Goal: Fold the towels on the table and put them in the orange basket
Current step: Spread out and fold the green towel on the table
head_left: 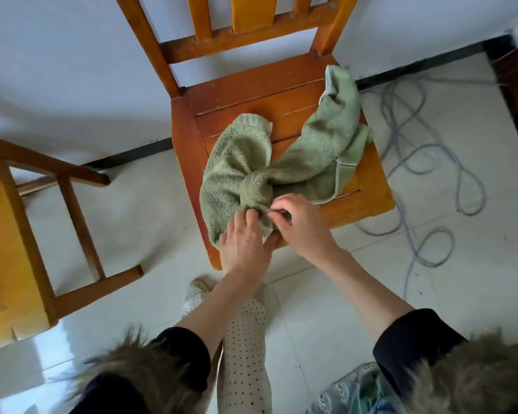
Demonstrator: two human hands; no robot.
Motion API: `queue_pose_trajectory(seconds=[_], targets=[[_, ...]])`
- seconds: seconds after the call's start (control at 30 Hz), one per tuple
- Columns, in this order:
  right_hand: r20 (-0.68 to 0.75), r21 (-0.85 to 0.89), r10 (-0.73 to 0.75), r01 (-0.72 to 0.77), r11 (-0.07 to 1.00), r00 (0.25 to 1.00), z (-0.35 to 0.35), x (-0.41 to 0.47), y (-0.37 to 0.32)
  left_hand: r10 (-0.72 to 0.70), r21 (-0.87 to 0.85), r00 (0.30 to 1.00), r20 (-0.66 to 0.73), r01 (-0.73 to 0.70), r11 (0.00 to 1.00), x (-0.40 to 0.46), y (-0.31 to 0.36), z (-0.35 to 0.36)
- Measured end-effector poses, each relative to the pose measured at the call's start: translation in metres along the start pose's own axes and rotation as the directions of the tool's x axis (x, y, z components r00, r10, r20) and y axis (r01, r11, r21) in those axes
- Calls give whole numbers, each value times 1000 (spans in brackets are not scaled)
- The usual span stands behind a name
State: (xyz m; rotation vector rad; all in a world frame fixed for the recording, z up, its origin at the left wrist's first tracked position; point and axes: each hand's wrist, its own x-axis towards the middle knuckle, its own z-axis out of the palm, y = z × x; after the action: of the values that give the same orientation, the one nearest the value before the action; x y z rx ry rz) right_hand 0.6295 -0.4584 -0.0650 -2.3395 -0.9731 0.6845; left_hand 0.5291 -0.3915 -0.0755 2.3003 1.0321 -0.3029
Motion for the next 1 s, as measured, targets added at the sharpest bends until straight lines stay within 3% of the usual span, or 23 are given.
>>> queue_pose_trajectory(seconds=[0.1, 0.23, 0.37, 0.57, 0.8, 1.0], targets=[[-26, 217, 174, -164, 962, 984, -15, -4, -9, -11, -169, 999, -35, 5, 986, 7, -7, -21], [18, 398, 269, -253, 881, 963, -50, -5, -23, 135, -317, 990, -33, -138, 938, 7, -11, -72], [-46, 403, 209, -174, 899, 977, -91, -5, -59, 256, -319, 963, -84, -270, 908, 6, 9, -140], [-142, 334, 109, -56, 941, 984, -175, -10, -129, 389, -294, 881, -268, -459, 838, -16, 63, -247], [-34, 213, -78, 84, 973, 996, -268, -48, -223, 414, -259, 789, -453, -561, 786, -56, 101, -378], [-108, 192, -174, 192, 962, 979, -306, -72, -300, 451, -158, 705, -547, -616, 772, -106, 93, -477]])
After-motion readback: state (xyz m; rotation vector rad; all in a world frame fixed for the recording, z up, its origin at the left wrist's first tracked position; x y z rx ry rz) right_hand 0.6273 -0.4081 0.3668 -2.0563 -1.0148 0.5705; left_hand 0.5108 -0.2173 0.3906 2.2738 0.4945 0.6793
